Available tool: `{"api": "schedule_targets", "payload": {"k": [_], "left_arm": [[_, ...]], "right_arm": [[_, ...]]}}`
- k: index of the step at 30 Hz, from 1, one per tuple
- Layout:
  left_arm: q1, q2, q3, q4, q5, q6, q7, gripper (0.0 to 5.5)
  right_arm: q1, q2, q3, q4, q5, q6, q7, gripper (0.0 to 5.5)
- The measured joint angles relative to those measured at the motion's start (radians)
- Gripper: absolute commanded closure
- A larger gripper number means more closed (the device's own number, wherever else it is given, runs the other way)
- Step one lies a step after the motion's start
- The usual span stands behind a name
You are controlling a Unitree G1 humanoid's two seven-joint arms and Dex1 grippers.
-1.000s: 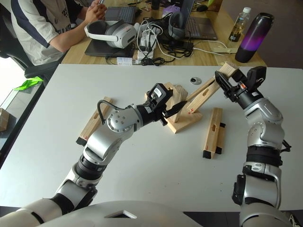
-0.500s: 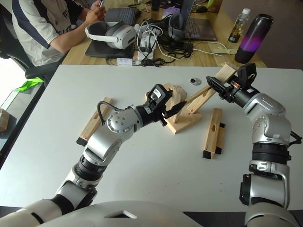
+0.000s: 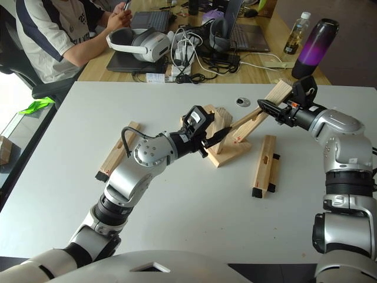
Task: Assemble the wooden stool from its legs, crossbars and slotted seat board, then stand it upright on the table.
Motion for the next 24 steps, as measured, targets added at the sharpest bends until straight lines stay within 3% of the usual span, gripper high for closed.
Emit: {"api": "schedule_targets", "payload": {"k": [14, 19, 24], "left_arm": [[0.003, -0.015, 0.035, 0.002, -0.013, 0.010, 0.000, 3.47], [0.018, -0.058, 0.080, 0.075, -0.014, -0.085, 0.016, 3.47], [0.029, -0.089, 0.092, 0.102, -0.010, -0.151, 0.041, 3.47]], "right_arm": [[0.037, 0.023, 0.017, 0.034, 0.010, -0.181, -0.047, 2.60], [0.069, 0.166, -0.026, 0.110, -0.002, -0.416, -0.194, 2.60], [0.108, 0.239, -0.085, 0.103, 0.041, -0.333, -0.200, 2.60]]}}
